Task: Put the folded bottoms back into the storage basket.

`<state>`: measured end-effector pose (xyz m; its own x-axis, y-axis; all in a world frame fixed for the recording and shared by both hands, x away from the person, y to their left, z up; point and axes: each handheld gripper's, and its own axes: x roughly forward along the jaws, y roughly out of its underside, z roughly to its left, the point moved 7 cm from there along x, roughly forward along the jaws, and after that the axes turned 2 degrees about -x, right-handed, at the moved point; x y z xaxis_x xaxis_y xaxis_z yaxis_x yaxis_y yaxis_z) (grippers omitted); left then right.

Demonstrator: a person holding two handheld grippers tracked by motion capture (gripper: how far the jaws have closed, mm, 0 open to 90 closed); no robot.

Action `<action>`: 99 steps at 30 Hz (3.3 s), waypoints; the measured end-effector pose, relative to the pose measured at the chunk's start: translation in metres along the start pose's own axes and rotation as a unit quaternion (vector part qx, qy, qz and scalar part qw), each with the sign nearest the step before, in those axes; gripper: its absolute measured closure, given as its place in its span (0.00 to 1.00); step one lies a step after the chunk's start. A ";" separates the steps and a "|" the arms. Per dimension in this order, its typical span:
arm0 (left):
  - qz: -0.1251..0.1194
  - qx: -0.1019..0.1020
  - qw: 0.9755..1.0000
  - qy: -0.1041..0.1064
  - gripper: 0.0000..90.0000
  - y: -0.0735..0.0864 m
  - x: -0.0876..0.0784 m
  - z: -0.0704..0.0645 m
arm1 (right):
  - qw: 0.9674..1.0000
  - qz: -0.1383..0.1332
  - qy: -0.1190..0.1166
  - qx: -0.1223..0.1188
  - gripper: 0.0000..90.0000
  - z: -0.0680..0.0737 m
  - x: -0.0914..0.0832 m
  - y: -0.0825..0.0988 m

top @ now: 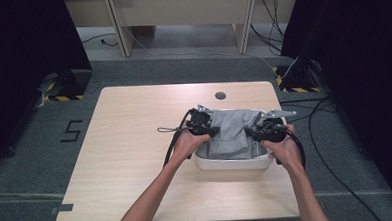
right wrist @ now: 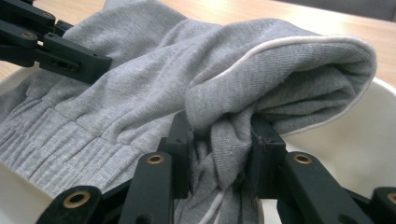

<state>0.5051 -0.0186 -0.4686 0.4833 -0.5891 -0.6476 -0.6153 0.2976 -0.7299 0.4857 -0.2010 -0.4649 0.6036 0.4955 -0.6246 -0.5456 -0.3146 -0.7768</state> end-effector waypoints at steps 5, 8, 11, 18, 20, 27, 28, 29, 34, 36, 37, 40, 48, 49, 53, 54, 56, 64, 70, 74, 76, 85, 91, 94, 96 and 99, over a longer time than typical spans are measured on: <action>0.012 -0.001 1.000 -0.001 0.80 0.005 0.003 0.003 | 1.000 0.013 0.003 -0.003 0.73 0.001 0.005 0.003; 0.016 0.001 1.000 -0.002 0.80 0.006 0.003 0.004 | 1.000 0.018 0.005 -0.008 0.73 0.002 0.006 0.004; 0.024 0.002 1.000 -0.002 0.80 0.008 0.005 0.004 | 1.000 0.027 0.008 -0.007 0.72 0.004 0.009 0.006; 0.022 0.000 1.000 0.009 0.77 0.007 0.004 0.002 | 0.999 0.051 0.010 0.001 0.63 0.004 0.014 0.011; 0.022 0.002 1.000 0.008 0.76 0.007 0.003 0.002 | 0.998 0.055 0.018 0.007 0.59 0.003 0.013 0.012; 0.014 0.004 1.000 0.004 0.74 0.005 -0.003 0.003 | 0.998 0.031 0.047 -0.008 0.54 0.004 0.000 0.000; 0.012 0.004 1.000 0.004 0.74 0.004 -0.005 0.003 | 0.998 0.030 0.046 -0.008 0.54 0.004 -0.001 -0.001; 0.010 0.005 1.000 0.005 0.73 0.003 -0.007 0.003 | 0.999 0.026 0.045 -0.010 0.53 0.005 -0.001 -0.002; 0.002 0.013 1.000 0.006 0.67 0.003 -0.016 0.002 | 0.999 0.020 0.043 -0.012 0.51 0.008 -0.002 -0.001; 0.000 0.013 1.000 0.008 0.63 0.004 -0.020 0.002 | 0.999 0.015 0.044 -0.013 0.50 0.008 -0.003 0.001; -0.001 0.013 1.000 0.007 0.61 0.004 -0.021 0.002 | 0.999 0.016 0.042 -0.010 0.50 0.008 -0.004 0.002; -0.008 0.011 1.000 0.010 0.52 0.006 -0.028 0.002 | 0.999 0.011 0.034 -0.013 0.47 0.011 -0.006 0.004; -0.014 0.013 1.000 0.010 0.41 0.012 -0.037 0.002 | 1.000 -0.007 0.026 -0.006 0.43 0.016 -0.013 0.011; -0.013 0.014 1.000 0.010 0.41 0.013 -0.038 0.002 | 1.000 -0.009 0.025 -0.008 0.43 0.016 -0.015 0.012; -0.018 0.009 1.000 0.019 0.40 0.014 -0.043 0.001 | 1.000 -0.014 0.025 -0.007 0.42 0.020 -0.019 0.013; -0.020 0.012 1.000 0.018 0.39 0.015 -0.044 0.001 | 1.000 -0.016 0.024 -0.008 0.42 0.020 -0.020 0.013; -0.023 0.012 0.999 0.020 0.39 0.016 -0.046 0.000 | 1.000 -0.019 0.024 -0.008 0.41 0.023 -0.022 0.013; -0.031 0.010 0.999 0.021 0.36 0.021 -0.055 0.001 | 0.999 -0.026 0.023 -0.012 0.37 0.031 -0.024 0.017; -0.037 0.012 0.999 0.020 0.33 0.022 -0.064 0.001 | 0.999 -0.038 0.024 -0.009 0.35 0.035 -0.028 0.017; -0.037 0.014 0.999 0.026 0.32 0.026 -0.069 -0.001 | 0.999 -0.038 0.018 -0.007 0.35 0.040 -0.030 0.020; -0.041 0.014 0.999 0.026 0.31 0.027 -0.071 -0.001 | 0.999 -0.037 0.020 -0.010 0.35 0.042 -0.030 0.021; -0.054 0.015 0.998 0.027 0.31 0.032 -0.082 -0.001 | 0.999 -0.043 0.025 -0.010 0.35 0.046 -0.031 0.029; -0.057 0.013 0.998 0.025 0.31 0.037 -0.087 0.001 | 0.999 -0.044 0.024 -0.014 0.35 0.049 -0.034 0.030; -0.060 0.013 0.998 0.026 0.31 0.039 -0.090 0.002 | 0.999 -0.044 0.022 -0.014 0.35 0.049 -0.035 0.033; -0.060 0.013 0.998 0.026 0.31 0.040 -0.091 0.002 | 0.999 -0.044 0.022 -0.014 0.35 0.048 -0.035 0.034; -0.061 0.012 0.998 0.026 0.31 0.042 -0.092 0.004 | 0.999 -0.044 0.022 -0.013 0.35 0.048 -0.035 0.034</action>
<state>0.4369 0.0510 -0.4409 0.5200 -0.6598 -0.5425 -0.5384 0.2398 -0.8078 0.4183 -0.1904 -0.4659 0.6737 0.4857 -0.5570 -0.4745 -0.2935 -0.8299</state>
